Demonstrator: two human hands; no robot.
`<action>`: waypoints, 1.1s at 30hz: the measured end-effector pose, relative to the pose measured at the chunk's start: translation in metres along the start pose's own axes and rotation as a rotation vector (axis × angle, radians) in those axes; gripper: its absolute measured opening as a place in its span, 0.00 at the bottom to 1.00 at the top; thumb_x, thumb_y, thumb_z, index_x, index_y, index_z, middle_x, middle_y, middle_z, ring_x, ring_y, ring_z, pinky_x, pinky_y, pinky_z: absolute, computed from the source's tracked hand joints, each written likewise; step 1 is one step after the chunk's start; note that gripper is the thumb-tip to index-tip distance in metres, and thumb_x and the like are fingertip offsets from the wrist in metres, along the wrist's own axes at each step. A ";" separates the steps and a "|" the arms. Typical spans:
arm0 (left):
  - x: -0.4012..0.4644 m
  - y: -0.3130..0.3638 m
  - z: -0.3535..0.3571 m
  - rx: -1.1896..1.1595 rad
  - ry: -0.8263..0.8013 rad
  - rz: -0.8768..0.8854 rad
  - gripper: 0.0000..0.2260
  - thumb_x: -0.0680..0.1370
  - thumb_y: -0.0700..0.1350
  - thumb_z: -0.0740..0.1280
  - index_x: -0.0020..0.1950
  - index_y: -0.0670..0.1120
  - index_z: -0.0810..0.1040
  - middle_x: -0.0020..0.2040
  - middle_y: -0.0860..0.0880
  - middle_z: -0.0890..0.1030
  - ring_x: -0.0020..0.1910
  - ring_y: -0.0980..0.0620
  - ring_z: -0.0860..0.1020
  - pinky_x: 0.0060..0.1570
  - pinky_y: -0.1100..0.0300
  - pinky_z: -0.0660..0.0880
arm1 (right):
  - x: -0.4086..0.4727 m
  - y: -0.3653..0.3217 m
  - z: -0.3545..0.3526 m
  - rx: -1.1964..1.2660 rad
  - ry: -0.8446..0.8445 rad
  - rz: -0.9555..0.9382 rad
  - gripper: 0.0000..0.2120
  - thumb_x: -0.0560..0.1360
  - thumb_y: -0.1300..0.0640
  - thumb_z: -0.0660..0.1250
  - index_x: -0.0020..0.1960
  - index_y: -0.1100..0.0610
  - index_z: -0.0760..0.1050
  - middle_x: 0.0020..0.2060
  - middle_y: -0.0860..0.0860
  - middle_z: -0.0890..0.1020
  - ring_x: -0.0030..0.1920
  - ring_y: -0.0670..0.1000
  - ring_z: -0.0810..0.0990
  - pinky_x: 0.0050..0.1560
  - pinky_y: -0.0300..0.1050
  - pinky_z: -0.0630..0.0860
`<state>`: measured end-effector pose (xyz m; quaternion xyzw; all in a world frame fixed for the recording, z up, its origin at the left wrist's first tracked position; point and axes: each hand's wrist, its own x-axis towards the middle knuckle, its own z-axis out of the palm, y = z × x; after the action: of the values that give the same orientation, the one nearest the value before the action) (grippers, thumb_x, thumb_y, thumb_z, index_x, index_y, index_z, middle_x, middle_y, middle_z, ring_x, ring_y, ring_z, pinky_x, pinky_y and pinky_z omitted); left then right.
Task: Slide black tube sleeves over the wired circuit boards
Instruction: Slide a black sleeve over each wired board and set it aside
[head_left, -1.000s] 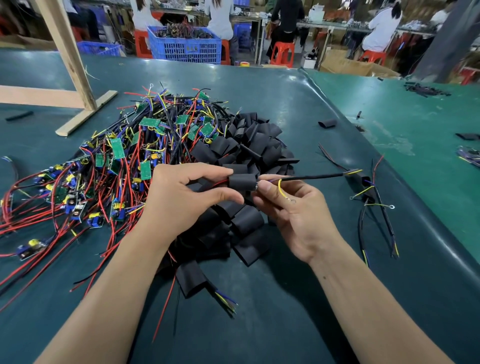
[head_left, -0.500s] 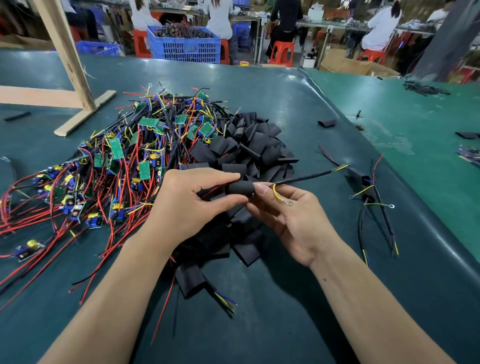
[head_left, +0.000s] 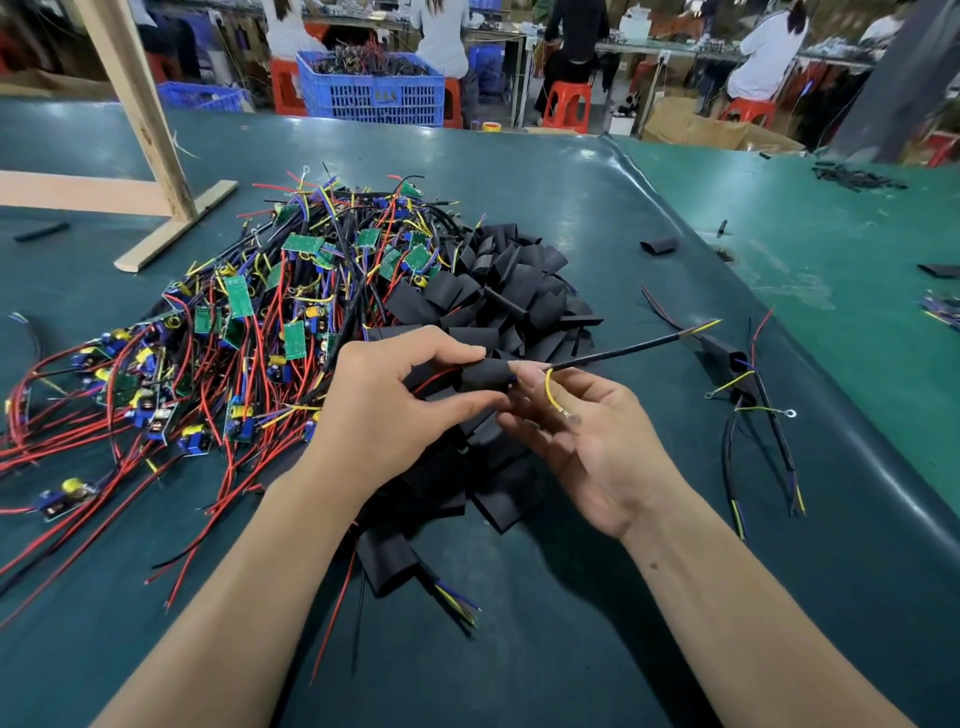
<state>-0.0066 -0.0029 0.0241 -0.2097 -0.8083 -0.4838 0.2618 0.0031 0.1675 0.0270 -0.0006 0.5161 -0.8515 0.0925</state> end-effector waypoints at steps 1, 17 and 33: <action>0.000 -0.001 0.000 0.015 -0.008 0.011 0.15 0.66 0.47 0.79 0.50 0.43 0.84 0.43 0.56 0.84 0.44 0.62 0.82 0.48 0.68 0.76 | 0.001 0.000 -0.001 -0.014 -0.003 -0.018 0.05 0.67 0.59 0.71 0.39 0.58 0.86 0.37 0.52 0.85 0.38 0.49 0.84 0.40 0.39 0.81; 0.004 0.002 -0.005 -0.036 -0.115 0.044 0.17 0.67 0.49 0.77 0.54 0.46 0.84 0.44 0.60 0.82 0.44 0.66 0.80 0.48 0.70 0.73 | 0.002 -0.006 -0.012 -0.094 -0.182 -0.080 0.06 0.65 0.63 0.76 0.42 0.57 0.85 0.38 0.55 0.85 0.41 0.55 0.85 0.43 0.44 0.81; 0.003 0.005 -0.005 -0.066 -0.185 -0.021 0.18 0.71 0.49 0.73 0.58 0.45 0.82 0.46 0.52 0.85 0.47 0.59 0.82 0.51 0.62 0.76 | -0.001 -0.007 -0.011 -0.311 -0.157 -0.197 0.09 0.74 0.66 0.70 0.39 0.54 0.83 0.35 0.53 0.83 0.35 0.51 0.83 0.33 0.42 0.80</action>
<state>-0.0046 -0.0051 0.0312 -0.2534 -0.8149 -0.4913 0.1741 0.0015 0.1806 0.0274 -0.1316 0.6301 -0.7638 0.0474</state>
